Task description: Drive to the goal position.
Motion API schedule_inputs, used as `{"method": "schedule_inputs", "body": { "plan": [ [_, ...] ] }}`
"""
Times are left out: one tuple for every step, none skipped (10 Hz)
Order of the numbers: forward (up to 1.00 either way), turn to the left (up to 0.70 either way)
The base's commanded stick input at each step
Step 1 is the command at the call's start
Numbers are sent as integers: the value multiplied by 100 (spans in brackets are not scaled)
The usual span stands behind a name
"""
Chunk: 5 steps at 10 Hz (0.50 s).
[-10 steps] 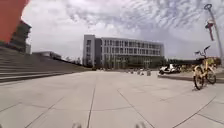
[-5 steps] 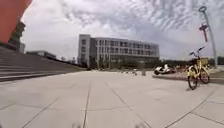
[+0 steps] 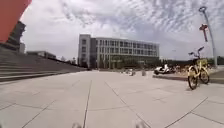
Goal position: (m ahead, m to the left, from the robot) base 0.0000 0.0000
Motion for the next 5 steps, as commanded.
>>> {"method": "schedule_inputs", "body": {
  "plan": [
    [0, 0],
    [3, 0],
    [8, 0],
    [9, 0],
    [4, 0]
  ]
}}
